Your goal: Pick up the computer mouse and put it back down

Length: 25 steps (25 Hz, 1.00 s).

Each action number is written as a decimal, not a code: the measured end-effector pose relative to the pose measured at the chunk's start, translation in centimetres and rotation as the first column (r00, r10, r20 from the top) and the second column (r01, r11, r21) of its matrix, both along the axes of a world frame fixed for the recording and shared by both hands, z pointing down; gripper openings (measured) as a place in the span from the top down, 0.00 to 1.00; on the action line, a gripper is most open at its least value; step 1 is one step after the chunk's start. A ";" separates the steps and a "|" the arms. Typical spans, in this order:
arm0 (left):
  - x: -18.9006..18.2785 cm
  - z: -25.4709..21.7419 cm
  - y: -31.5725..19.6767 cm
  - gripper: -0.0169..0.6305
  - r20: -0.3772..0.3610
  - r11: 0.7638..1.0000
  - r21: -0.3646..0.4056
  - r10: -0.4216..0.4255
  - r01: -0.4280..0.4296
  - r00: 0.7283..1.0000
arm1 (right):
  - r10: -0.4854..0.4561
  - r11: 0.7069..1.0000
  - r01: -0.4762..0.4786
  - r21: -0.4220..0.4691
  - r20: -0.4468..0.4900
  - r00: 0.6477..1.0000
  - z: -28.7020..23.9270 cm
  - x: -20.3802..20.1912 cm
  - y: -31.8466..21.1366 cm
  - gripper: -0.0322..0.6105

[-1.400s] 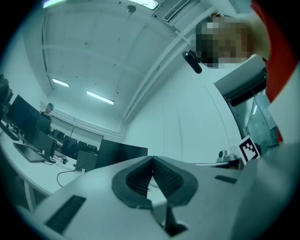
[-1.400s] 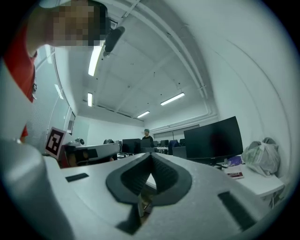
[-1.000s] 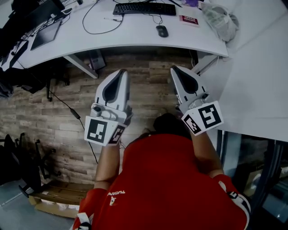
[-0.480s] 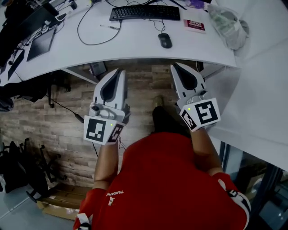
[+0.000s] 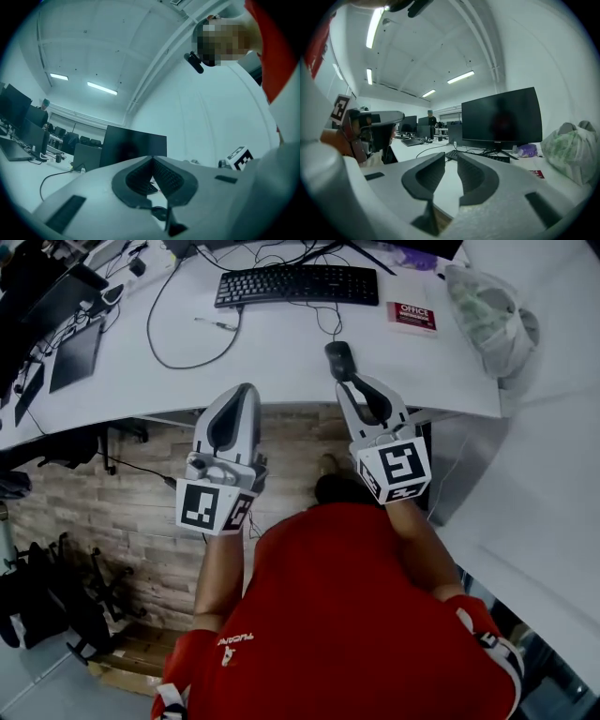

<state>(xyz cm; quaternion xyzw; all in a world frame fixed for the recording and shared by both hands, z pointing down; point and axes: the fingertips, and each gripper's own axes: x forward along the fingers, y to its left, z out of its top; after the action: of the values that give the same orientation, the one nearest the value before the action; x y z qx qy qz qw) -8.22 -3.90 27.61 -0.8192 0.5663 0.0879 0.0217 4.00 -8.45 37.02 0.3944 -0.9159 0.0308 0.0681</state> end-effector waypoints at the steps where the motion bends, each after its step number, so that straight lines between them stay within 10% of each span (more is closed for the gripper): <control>1: -0.1 0.3 -1.0 0.96 -0.002 1.000 -0.004 -0.005 0.005 1.000 | -0.001 1.000 0.001 -0.015 -0.012 1.000 0.8 -0.1 -1.0 0.81; 25: -2.5 4.5 -12.7 0.96 -0.022 0.989 -0.088 0.119 -0.121 0.993 | 0.085 0.891 -0.205 -0.406 -0.296 0.952 17.4 -1.1 -13.6 0.44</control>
<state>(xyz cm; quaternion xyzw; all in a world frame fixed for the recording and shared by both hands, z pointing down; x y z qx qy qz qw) -10.67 -16.64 32.08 -0.8512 0.5195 0.0706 -0.0248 2.93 -22.06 54.38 0.4377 -0.8359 0.1840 0.2754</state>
